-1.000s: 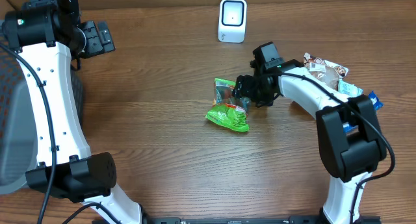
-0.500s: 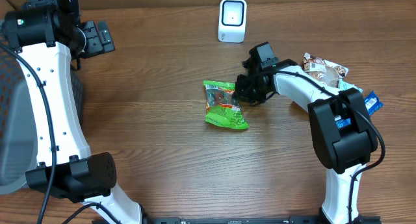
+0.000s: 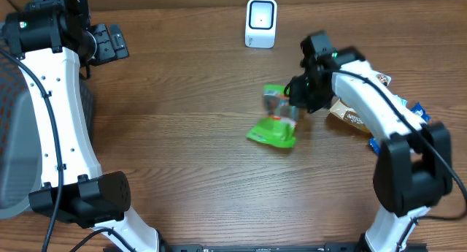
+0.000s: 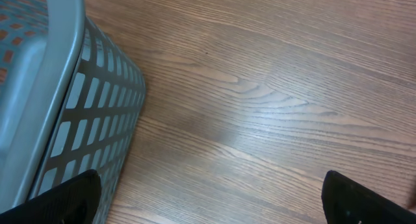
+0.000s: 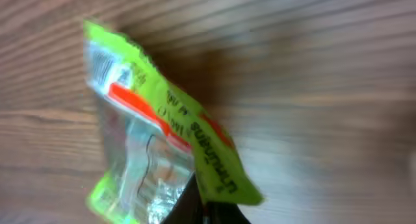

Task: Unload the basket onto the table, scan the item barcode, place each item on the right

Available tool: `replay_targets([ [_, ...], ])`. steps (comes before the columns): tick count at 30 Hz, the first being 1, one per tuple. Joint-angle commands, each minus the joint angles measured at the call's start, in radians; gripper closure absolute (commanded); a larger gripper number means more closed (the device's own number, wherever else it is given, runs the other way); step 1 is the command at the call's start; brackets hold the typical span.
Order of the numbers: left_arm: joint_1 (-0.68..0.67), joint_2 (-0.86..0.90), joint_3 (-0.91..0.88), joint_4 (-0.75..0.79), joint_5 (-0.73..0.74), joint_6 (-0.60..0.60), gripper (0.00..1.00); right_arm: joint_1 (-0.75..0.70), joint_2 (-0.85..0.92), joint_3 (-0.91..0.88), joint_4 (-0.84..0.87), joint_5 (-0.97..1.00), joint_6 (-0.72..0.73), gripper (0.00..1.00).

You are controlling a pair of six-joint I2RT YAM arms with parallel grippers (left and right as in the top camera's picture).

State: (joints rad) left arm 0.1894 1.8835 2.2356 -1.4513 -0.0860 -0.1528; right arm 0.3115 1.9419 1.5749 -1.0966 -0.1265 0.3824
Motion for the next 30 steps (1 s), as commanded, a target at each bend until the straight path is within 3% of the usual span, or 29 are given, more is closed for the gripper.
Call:
replay_targets([
  [1, -0.008, 0.010, 0.005, 0.000, 0.002, 0.019, 0.00, 0.052, -0.061, 0.141, -0.103, 0.312, 0.024, 0.96],
  [5, -0.008, 0.010, 0.005, 0.000, 0.002, 0.019, 0.00, 0.132, -0.061, 0.241, -0.212, 0.514, 0.037, 0.96],
  [9, -0.008, 0.010, 0.005, 0.000, 0.001, 0.019, 0.00, 0.215, -0.036, 0.245, -0.216, 0.607, 0.035, 0.96],
  [14, -0.008, 0.010, 0.005, 0.000, 0.002, 0.019, 0.00, 0.303, 0.103, 0.245, -0.180, 0.594, 0.032, 0.96],
  [19, -0.008, 0.010, 0.005, 0.000, 0.002, 0.019, 0.00, 0.386, 0.229, 0.245, -0.078, 0.431, -0.037, 0.93],
  [24, -0.008, 0.010, 0.005, 0.000, 0.002, 0.019, 0.00, 0.463, 0.248, 0.252, -0.008, 0.396, -0.080, 0.94],
  [30, -0.008, 0.010, 0.005, 0.000, 0.001, 0.019, 0.00, 0.464, 0.248, 0.350, -0.067, 0.380, -0.085, 0.96],
])
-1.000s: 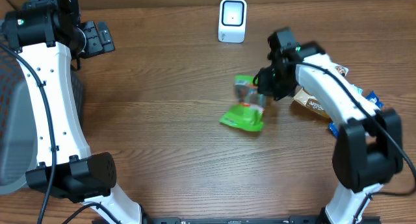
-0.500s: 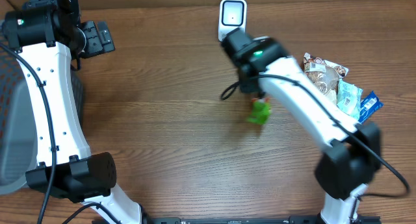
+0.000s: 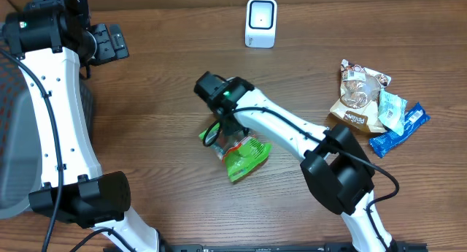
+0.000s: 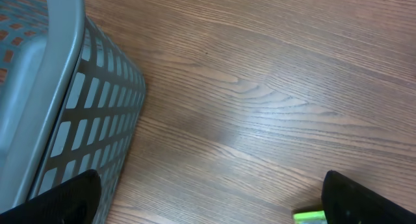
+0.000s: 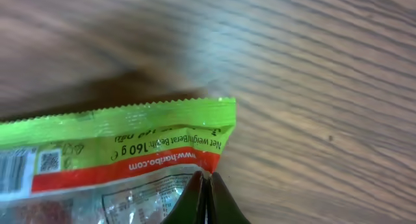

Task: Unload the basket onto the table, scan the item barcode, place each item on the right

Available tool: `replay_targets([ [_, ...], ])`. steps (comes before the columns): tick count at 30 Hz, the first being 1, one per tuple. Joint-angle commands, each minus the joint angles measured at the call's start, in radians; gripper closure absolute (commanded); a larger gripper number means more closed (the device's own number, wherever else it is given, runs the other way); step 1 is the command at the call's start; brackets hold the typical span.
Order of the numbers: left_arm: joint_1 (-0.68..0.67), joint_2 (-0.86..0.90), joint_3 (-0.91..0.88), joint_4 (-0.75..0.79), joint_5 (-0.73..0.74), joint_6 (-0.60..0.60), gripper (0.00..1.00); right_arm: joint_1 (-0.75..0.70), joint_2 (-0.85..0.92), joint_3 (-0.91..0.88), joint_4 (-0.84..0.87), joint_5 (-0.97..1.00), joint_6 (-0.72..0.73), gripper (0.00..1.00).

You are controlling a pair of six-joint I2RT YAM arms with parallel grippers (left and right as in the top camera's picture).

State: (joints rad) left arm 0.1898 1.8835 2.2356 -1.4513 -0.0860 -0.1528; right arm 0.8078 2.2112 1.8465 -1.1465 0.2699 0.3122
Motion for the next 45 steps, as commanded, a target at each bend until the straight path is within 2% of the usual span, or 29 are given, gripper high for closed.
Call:
replay_targets([
  [1, -0.008, 0.010, 0.005, 0.000, 0.002, 0.019, 0.00, -0.045, -0.023, 0.101, -0.038, -0.035, -0.029, 0.96],
  [8, -0.008, 0.010, 0.005, 0.000, 0.002, 0.019, 0.00, -0.203, -0.023, 0.298, -0.243, -0.326, -0.233, 0.96],
  [11, -0.008, 0.010, 0.006, 0.000, 0.002, 0.019, 0.00, -0.276, -0.023, 0.386, -0.341, -0.341, -0.243, 0.96],
  [16, -0.008, 0.010, 0.005, 0.000, 0.002, 0.019, 0.00, -0.310, -0.023, 0.520, -0.439, -0.183, -0.224, 0.96],
  [23, -0.008, 0.010, 0.005, 0.000, 0.002, 0.019, 0.00, -0.199, -0.008, 0.530, -0.452, 0.027, -0.149, 0.96],
  [24, -0.008, 0.010, 0.005, 0.000, 0.002, 0.019, 0.00, -0.195, -0.005, 0.530, -0.444, 0.027, -0.140, 0.82],
  [28, -0.008, 0.010, 0.005, 0.000, 0.002, 0.019, 0.00, -0.266, -0.002, 0.530, -0.441, -0.083, -0.118, 0.41],
  [29, -0.008, 0.010, 0.005, 0.000, 0.002, 0.019, 0.00, -0.306, 0.000, 0.529, -0.448, -0.150, -0.120, 0.33],
  [31, -0.008, 0.010, 0.005, 0.000, 0.002, 0.019, 0.00, -0.386, 0.007, 0.529, -0.467, -0.285, -0.150, 0.23],
  [36, -0.008, 0.010, 0.005, 0.000, 0.002, 0.019, 0.00, -0.576, 0.029, 0.451, -0.454, -0.637, -0.299, 0.17],
  [41, -0.008, 0.010, 0.005, 0.000, 0.002, 0.019, 0.00, -0.649, 0.029, 0.245, -0.352, -0.732, -0.398, 0.09],
  [45, -0.008, 0.010, 0.005, 0.000, 0.002, 0.019, 0.00, -0.657, 0.029, 0.093, -0.241, -0.753, -0.407, 0.05],
])
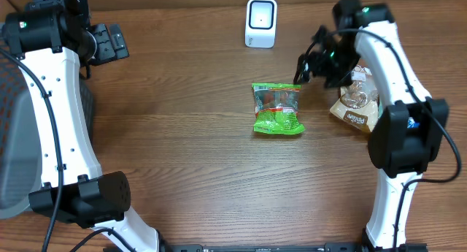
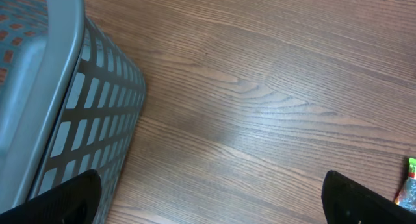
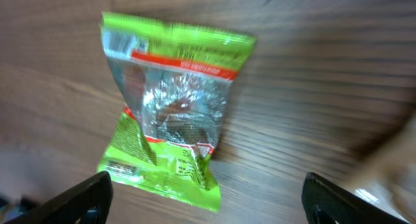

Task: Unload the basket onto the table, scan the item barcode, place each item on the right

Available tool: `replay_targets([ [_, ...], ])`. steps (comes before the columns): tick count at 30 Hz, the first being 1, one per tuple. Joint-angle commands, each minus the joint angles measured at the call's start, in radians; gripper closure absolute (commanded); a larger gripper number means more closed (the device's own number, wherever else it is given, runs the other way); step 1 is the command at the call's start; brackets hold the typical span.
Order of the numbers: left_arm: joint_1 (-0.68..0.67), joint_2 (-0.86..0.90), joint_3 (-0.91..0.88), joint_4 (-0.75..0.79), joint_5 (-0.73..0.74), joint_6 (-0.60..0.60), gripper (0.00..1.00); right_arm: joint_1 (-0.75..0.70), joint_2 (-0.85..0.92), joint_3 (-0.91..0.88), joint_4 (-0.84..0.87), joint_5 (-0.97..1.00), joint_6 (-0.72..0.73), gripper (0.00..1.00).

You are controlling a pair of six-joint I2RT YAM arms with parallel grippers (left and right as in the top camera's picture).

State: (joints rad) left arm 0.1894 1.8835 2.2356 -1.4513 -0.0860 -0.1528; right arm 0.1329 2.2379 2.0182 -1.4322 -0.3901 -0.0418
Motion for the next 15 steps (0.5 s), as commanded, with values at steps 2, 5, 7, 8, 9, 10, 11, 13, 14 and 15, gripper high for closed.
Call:
replay_targets([
  [2, -0.008, 0.010, 0.005, 0.000, 0.002, 0.019, 0.00, 0.017, 0.002, -0.140, 0.104, -0.114, -0.052, 0.05],
  [5, -0.008, 0.010, 0.005, 0.000, 0.002, 0.019, 0.00, 0.017, 0.003, -0.233, 0.209, -0.159, -0.027, 0.04],
  [7, -0.008, 0.010, 0.005, 0.000, 0.002, 0.019, 0.00, 0.017, 0.003, -0.291, 0.284, -0.207, -0.010, 0.04],
  [8, -0.008, 0.010, 0.005, 0.000, 0.002, 0.019, 0.00, 0.017, 0.003, -0.317, 0.319, -0.237, -0.010, 0.04],
  [9, -0.008, 0.010, 0.005, 0.000, 0.002, 0.019, 0.00, 0.018, 0.003, -0.346, 0.359, -0.266, -0.006, 0.04],
  [10, -0.008, 0.010, 0.005, 0.000, 0.002, 0.019, 0.00, 0.019, 0.003, -0.371, 0.393, -0.280, 0.009, 0.04],
  [11, -0.008, 0.010, 0.005, 0.000, 0.002, 0.018, 0.00, 0.019, 0.003, -0.395, 0.427, -0.292, 0.027, 0.04],
  [13, -0.008, 0.010, 0.005, 0.000, 0.002, 0.019, 0.00, 0.024, 0.003, -0.446, 0.503, -0.335, 0.047, 0.04],
  [14, -0.008, 0.010, 0.005, 0.000, 0.001, 0.019, 0.00, 0.026, 0.003, -0.469, 0.537, -0.369, 0.047, 0.04],
  [15, -0.008, 0.010, 0.006, 0.000, 0.002, 0.019, 0.00, 0.030, 0.003, -0.486, 0.565, -0.396, 0.047, 0.05],
])
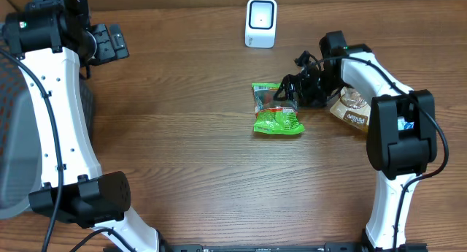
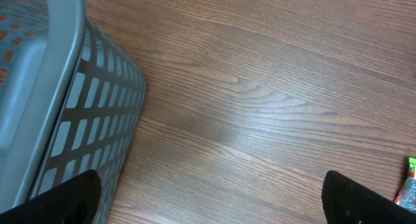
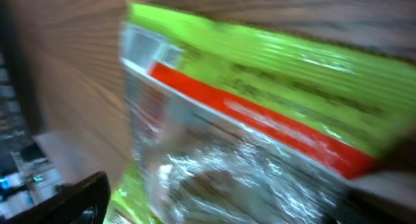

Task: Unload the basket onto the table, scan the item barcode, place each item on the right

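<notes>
A green snack bag (image 1: 276, 110) with a clear window and a red stripe lies flat on the wooden table, below the white scanner (image 1: 261, 23). My right gripper (image 1: 293, 88) is low at the bag's upper right edge. In the right wrist view the blurred bag (image 3: 247, 120) fills the frame between the spread fingers of the open gripper (image 3: 234, 199). My left gripper (image 1: 111, 42) is open at the far left, over bare wood (image 2: 214, 198). A sliver of the bag (image 2: 411, 184) shows at the right edge of the left wrist view.
A grey slatted basket (image 2: 58, 113) stands at the table's left edge (image 1: 9, 142). A brown snack pack (image 1: 353, 110) lies right of the green bag, partly under my right arm.
My right gripper has come from up beside the scanner's right down to the green bag's upper right edge, still open. The bag and the left arm have not moved.
First my right gripper was shut on the green bag right of centre. Then it held the bag left of centre. Later the bag lay flat below the scanner with the gripper open and away from it. Now the open gripper is down at the bag.
</notes>
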Available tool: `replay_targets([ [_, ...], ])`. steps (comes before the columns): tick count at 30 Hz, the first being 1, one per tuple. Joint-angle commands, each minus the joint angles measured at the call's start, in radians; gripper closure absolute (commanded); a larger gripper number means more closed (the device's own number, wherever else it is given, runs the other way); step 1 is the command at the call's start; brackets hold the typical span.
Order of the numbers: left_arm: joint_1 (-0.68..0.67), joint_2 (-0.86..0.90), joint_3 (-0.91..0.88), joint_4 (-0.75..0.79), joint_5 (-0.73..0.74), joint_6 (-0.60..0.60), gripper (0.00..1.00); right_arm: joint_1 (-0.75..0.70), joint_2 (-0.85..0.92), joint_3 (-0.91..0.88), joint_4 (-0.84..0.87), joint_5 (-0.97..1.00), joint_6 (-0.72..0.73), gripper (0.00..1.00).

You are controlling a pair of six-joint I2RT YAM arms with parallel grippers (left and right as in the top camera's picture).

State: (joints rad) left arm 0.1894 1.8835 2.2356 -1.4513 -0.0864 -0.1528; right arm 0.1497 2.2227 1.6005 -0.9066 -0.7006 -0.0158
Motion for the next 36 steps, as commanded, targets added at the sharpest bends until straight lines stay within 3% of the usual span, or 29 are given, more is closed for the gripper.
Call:
replay_targets([
  [1, -0.008, 0.010, 0.005, 0.000, 0.002, 0.019, 0.00, 0.019, 0.018, -0.084, 0.067, -0.106, 0.025, 0.05],
  [6, -0.008, 0.010, 0.005, 0.000, 0.002, 0.019, 0.00, 0.048, 0.018, -0.122, 0.149, -0.121, 0.073, 0.10],
  [10, -0.008, 0.010, 0.005, 0.000, 0.002, 0.019, 0.00, 0.073, 0.018, -0.122, 0.174, -0.119, 0.073, 0.21],
  [13, -0.008, 0.010, 0.005, 0.000, 0.002, 0.019, 0.00, 0.095, 0.018, -0.122, 0.199, -0.071, 0.084, 0.44],
  [16, -0.008, 0.010, 0.005, 0.000, 0.002, 0.019, 0.00, 0.122, 0.018, -0.122, 0.214, -0.001, 0.099, 0.89],
  [17, -0.008, 0.010, 0.005, 0.000, 0.002, 0.019, 0.00, 0.126, 0.018, -0.122, 0.216, 0.005, 0.099, 0.95],
  [22, -0.008, 0.010, 0.005, 0.000, 0.002, 0.019, 0.00, 0.126, 0.014, -0.098, 0.206, -0.016, 0.155, 0.96],
  [27, -0.008, 0.010, 0.005, 0.000, 0.002, 0.019, 0.00, 0.093, -0.060, 0.007, 0.074, 0.069, 0.154, 0.96],
  [31, -0.008, 0.010, 0.005, 0.000, 0.002, 0.019, 0.00, 0.096, -0.146, 0.148, -0.042, 0.364, 0.167, 0.96],
  [36, -0.008, 0.010, 0.005, 0.000, 0.002, 0.019, 0.00, 0.156, -0.185, 0.309, -0.095, 0.900, 0.164, 0.96],
])
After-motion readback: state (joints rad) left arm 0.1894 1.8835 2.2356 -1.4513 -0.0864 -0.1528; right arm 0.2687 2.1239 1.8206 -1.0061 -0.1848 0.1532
